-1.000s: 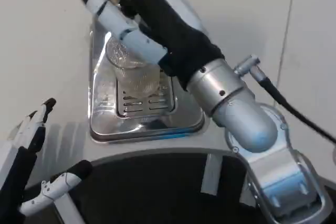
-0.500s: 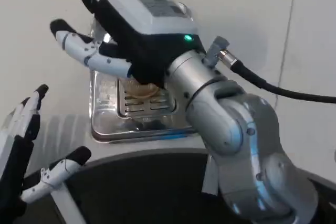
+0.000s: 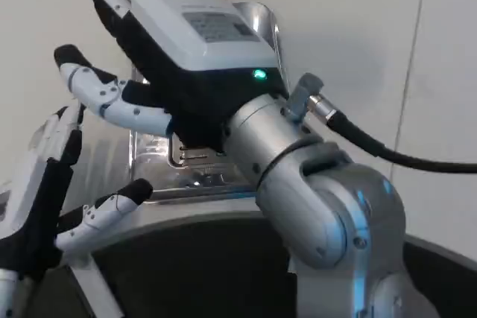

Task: Grasp the cup under the faucet to collect the drink, then remove the cup.

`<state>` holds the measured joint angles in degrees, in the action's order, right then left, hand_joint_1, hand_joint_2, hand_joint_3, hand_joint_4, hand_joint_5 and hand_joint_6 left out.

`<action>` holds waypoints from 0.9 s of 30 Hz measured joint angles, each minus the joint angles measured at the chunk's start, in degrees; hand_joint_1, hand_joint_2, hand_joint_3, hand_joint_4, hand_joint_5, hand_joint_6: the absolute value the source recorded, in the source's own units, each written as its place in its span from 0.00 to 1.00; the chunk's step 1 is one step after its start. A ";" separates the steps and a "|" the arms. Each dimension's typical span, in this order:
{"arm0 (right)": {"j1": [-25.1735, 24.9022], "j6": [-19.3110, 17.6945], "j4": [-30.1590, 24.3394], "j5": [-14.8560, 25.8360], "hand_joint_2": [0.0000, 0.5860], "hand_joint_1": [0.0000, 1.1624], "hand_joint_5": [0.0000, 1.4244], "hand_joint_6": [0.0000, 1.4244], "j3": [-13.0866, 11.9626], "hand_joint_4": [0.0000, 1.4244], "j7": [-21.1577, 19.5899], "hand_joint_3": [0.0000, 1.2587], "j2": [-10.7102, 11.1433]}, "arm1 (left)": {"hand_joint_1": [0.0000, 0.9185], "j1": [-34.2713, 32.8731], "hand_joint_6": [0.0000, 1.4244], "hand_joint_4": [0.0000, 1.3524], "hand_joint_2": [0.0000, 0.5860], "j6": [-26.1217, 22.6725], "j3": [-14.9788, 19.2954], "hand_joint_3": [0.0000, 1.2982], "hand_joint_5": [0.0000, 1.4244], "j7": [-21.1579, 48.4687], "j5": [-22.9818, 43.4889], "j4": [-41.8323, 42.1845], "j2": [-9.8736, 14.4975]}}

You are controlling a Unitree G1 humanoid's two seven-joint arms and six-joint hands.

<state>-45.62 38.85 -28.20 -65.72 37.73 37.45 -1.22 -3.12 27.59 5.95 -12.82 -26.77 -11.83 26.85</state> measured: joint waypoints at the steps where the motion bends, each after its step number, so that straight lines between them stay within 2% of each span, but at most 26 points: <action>1: 0.29 0.00 -0.27 -0.32 0.88 0.00 0.00 0.00 0.09 0.00 0.11 0.00 -0.28 | 0.00 -0.18 0.00 0.00 0.04 0.11 -0.07 0.00 0.00 -0.21 0.00 -0.22 -0.14; 5: 2.02 -0.78 -1.14 -2.75 0.90 0.00 0.00 0.00 0.48 0.00 1.15 0.00 -1.35 | 0.03 -2.31 0.00 0.00 0.04 0.26 -0.64 0.00 0.00 -1.08 0.07 -1.92 -1.31; 10: 3.28 -2.56 -1.01 -3.82 0.90 0.00 0.00 0.00 0.02 0.00 1.16 0.00 -2.53 | 0.03 -4.58 0.00 0.00 0.04 0.08 -1.60 0.00 0.00 -1.48 0.07 -3.66 -2.59; 19: 3.58 -5.82 0.70 -3.83 0.92 0.02 0.00 0.00 -1.68 0.00 0.36 0.00 -2.74 | 0.04 -8.36 0.00 0.00 0.05 -2.04 -2.86 0.00 0.00 -3.31 -0.76 -5.91 -4.30; 27: 3.57 -7.11 1.46 -3.56 0.94 0.05 0.00 0.00 -2.74 0.00 -0.36 0.00 -2.81 | 0.07 -11.78 0.00 0.00 0.07 -4.33 -3.94 0.00 0.00 -5.16 -0.90 -8.73 -5.72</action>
<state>-42.05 31.74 -26.74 -69.28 34.99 37.09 -4.03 -14.91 23.27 2.01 -17.98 -27.67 -20.57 21.13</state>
